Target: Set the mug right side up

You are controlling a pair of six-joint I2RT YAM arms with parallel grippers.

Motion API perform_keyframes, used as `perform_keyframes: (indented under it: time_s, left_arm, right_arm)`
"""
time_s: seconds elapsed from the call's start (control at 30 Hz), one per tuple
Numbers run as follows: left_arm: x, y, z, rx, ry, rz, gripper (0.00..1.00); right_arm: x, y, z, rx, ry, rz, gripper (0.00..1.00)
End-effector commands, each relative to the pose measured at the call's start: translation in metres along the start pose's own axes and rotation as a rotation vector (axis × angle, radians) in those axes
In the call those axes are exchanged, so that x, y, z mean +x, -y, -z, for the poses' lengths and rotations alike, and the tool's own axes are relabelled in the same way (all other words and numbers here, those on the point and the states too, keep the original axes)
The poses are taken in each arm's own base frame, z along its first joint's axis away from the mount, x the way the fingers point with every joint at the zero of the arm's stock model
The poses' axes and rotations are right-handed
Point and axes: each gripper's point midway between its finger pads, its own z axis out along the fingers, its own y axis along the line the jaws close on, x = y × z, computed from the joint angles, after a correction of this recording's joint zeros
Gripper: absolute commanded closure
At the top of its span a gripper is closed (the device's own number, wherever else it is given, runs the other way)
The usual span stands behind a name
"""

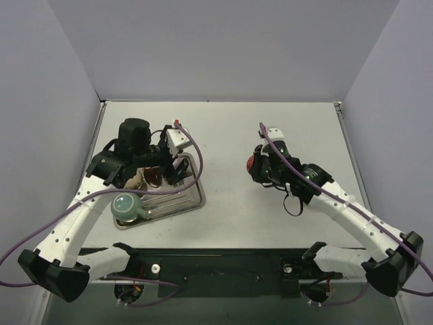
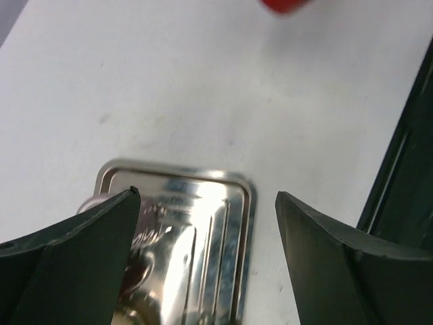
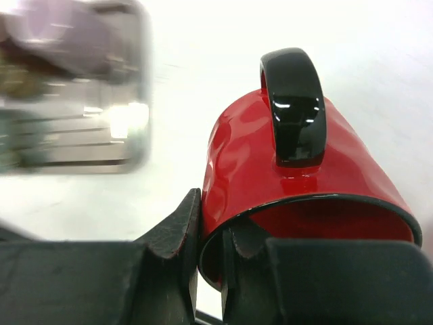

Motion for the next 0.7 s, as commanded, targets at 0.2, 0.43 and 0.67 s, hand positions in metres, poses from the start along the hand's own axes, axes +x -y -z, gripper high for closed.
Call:
perform_keyframes:
  time_s: [0.2,0.43,0.67]
  left_arm:
    - [0.175,-0.026,0.066,0.022,-0.813,-0.388,0.08]
    - [0.219,-0.015,0.070,0.131,-0.878,-0.560,0.12]
    - [0.275,-0.019,0.084,0.202,-1.031,-0.710,0.11]
  right_arm:
    - [0.085,0.139,-0.029,0.428,-0.462,0.027,1.00]
    - [0.109,0.171,-0.048,0.466,-0.551,0.007,1.00]
    - [0.124,0.176,-0.057,0.413,-0.582,-0.073,0.91]
